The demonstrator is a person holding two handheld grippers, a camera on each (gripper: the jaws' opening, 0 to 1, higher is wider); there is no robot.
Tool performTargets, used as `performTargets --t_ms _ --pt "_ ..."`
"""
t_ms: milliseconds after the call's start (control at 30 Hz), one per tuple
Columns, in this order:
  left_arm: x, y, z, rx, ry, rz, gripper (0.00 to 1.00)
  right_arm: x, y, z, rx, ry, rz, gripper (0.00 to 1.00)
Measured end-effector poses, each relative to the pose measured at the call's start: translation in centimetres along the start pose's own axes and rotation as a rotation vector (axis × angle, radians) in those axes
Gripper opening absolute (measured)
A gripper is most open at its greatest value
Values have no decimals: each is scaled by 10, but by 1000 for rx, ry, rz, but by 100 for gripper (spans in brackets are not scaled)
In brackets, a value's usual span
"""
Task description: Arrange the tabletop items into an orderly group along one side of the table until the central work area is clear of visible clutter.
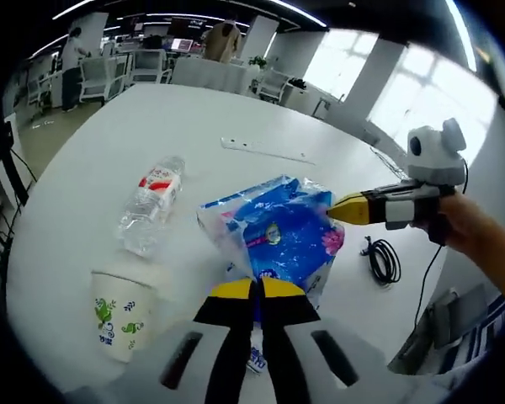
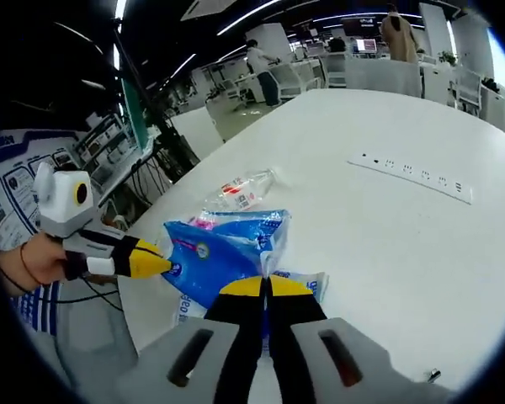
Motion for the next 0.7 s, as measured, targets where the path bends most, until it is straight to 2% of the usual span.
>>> performTargets --t_ms 267,700 --pt "37 9 22 1 85 -64 0 19 -42 0 73 43 -59 0" --pt "101 31 48 -12 223 -155 0 56 -106 -17 160 111 -166 0"
Point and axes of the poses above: the point that each gripper's makers call its tool centre point, and the gripper's own axes: y roughly forward along the fingers, x roughly to its right, z roughly out of its top, the point moved 3 cm from there along -y, roughly backward along the fingers, and after that the axes turned 5 degrees about -x, right-handed, at the moved point
